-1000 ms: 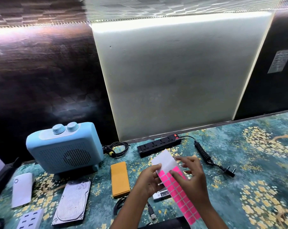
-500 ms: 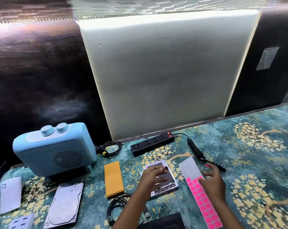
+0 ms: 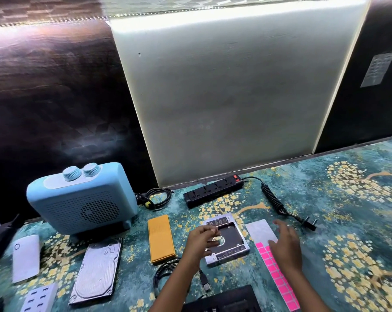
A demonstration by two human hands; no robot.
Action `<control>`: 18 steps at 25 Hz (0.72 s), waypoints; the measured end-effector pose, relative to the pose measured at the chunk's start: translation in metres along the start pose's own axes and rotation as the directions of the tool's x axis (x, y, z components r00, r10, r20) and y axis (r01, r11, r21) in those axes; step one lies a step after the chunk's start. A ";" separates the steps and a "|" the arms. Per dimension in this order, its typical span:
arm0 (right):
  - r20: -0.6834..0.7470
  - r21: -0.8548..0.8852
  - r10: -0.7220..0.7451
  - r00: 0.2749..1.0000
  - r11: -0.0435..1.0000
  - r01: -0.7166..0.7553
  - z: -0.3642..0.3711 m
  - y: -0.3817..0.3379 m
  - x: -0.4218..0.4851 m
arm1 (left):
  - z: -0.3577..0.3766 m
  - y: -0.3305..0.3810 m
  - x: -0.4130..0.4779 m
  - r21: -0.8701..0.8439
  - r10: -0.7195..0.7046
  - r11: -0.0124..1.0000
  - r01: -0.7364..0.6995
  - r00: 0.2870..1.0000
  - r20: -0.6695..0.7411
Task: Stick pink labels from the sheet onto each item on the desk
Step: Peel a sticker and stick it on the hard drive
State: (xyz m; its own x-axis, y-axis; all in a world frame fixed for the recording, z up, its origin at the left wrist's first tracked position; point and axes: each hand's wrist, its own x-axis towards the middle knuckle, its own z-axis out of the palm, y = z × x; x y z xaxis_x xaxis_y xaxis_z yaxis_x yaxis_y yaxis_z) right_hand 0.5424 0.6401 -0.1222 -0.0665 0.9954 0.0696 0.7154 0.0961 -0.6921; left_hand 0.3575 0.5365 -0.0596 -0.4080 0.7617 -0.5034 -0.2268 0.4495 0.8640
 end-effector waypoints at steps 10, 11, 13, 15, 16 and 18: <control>0.387 0.311 -0.241 0.890 0.943 0.120 0.043 -0.105 -0.062 | -0.101 -0.032 -0.006 0.197 0.318 0.948 -0.251 0.792 -0.521; 0.400 0.327 -0.259 0.879 0.936 0.126 0.050 -0.117 -0.071 | -0.120 -0.038 -0.007 0.247 0.339 0.940 -0.237 0.748 -0.571; 0.421 0.352 -0.257 0.870 0.930 0.104 0.063 -0.140 -0.089 | -0.155 -0.048 -0.009 0.400 0.327 0.914 -0.063 0.697 -0.638; 0.435 0.363 -0.269 0.859 0.926 0.105 0.072 -0.159 -0.107 | -0.189 -0.059 -0.011 0.581 0.250 0.780 0.232 0.736 -0.629; 0.446 0.362 -0.280 0.850 0.925 0.115 0.078 -0.169 -0.117 | -0.207 -0.063 -0.011 0.622 0.163 0.703 0.346 0.772 -0.614; 0.461 0.364 -0.302 0.834 0.922 0.132 0.085 -0.183 -0.133 | -0.231 -0.070 -0.011 0.640 0.027 0.630 0.440 0.811 -0.584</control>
State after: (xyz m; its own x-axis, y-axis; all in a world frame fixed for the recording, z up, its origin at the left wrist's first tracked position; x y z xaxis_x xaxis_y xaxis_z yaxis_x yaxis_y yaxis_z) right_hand 0.3608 0.4900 -0.0659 -0.5924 0.8031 -0.0646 0.3976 0.2216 -0.8904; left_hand 0.1735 0.3890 -0.1119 -0.8537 0.3574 -0.3788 0.2437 0.9170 0.3159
